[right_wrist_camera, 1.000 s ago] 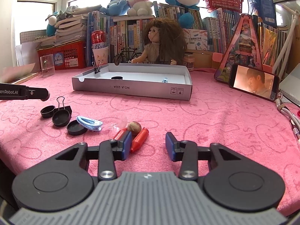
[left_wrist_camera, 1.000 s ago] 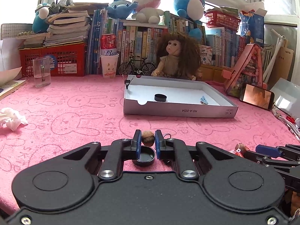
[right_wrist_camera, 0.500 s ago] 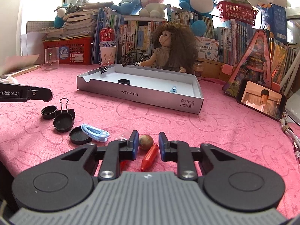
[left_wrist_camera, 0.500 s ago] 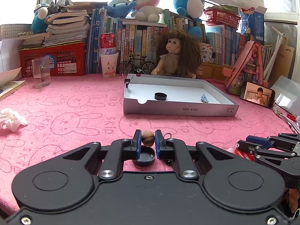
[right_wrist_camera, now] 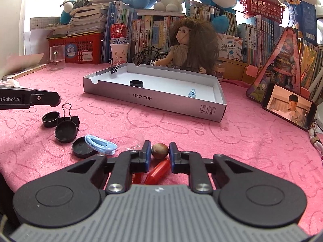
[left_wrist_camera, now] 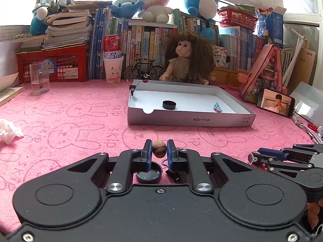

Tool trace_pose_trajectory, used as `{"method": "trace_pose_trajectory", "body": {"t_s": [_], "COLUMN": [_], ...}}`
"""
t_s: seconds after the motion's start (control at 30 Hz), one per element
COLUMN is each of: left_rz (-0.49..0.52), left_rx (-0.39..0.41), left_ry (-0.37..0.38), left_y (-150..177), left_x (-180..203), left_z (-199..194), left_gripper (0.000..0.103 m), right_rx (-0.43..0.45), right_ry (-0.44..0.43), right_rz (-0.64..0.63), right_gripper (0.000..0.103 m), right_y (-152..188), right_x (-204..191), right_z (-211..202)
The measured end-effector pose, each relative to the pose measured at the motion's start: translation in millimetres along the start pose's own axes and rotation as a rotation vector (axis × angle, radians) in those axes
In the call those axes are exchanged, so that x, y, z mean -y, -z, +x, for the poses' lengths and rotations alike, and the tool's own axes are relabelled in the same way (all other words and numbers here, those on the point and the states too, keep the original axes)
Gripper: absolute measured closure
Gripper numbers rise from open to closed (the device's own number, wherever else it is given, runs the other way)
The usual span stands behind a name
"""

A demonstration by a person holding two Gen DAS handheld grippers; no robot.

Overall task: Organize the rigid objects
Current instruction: 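Carry both brown nuts over the white tray with both tools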

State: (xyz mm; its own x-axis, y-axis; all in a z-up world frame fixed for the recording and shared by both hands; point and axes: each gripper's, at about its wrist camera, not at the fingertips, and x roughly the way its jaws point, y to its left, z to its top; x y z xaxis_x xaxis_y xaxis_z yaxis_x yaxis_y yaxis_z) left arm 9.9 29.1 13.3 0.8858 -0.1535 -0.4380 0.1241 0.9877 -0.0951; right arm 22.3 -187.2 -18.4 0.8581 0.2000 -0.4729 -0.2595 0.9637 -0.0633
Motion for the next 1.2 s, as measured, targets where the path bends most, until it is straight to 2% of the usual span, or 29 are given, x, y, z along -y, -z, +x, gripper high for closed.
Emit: {"method": "trace_pose_trajectory", "body": {"t_s": [0.43, 0.8, 1.2], "left_rz": [0.005, 0.005, 0.01], "left_rx": [0.012, 0.04, 0.03], "left_ry": [0.023, 0.062, 0.065], "left_y": [-10.8, -33.2, -68.4], "left_x": [7.2, 12.0, 12.7], "left_z": [7.5, 18.7, 59.5], "left_gripper": [0.089, 0.089, 0.089], "right_rx": [0.034, 0.065, 0.075], "right_ry": [0.013, 0.028, 0.051], "right_rz": [0.066, 0.122, 0.203], "right_gripper": [0.08, 0.08, 0.08], "right_y": [-11.8, -26.5, -56.3], "right_x": [14.3, 25.8, 50.4], "right_z": [-2.2, 2.4, 29.4]}}
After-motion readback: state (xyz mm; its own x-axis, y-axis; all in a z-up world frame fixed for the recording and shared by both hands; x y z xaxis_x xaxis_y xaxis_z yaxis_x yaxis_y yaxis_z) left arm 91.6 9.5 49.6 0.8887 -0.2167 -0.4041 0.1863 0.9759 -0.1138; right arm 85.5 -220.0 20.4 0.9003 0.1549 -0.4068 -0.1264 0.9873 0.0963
